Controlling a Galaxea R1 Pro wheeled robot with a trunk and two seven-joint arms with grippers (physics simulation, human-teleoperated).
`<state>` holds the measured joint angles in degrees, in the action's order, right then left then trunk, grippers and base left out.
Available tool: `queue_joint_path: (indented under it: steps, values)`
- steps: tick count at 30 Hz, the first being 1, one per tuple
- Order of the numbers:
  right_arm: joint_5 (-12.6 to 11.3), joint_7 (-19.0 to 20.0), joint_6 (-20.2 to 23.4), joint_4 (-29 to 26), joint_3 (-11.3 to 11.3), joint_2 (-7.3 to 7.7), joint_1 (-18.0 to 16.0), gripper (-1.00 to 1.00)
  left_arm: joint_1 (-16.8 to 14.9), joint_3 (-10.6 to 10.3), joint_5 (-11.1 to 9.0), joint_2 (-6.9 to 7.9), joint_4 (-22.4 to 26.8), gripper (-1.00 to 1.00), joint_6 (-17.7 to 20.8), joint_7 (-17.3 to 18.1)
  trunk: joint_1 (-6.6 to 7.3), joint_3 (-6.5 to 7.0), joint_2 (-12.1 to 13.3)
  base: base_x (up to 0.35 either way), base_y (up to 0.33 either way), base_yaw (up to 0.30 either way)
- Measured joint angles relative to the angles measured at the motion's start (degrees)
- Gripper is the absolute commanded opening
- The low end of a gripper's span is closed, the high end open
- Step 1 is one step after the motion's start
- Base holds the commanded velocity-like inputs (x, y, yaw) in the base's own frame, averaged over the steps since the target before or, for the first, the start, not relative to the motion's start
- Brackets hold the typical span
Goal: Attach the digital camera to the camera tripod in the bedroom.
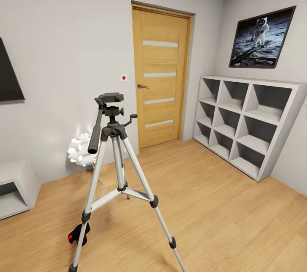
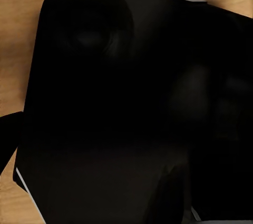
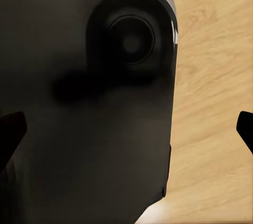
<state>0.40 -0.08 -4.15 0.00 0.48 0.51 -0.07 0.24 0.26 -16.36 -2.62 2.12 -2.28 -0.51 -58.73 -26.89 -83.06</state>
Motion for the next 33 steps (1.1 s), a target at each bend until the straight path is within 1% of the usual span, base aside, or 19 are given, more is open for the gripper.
queue_joint_path:
  steps: [33]
  values:
    - [0.16, 0.00, 0.00, 0.00, 0.16, 0.17, 0.01, 1.00, 0.00, 0.00, -0.09, 0.00, 0.00, 1.00, -0.01, -0.02, 0.00, 0.00, 0.00, 0.000, 0.000, -0.006]
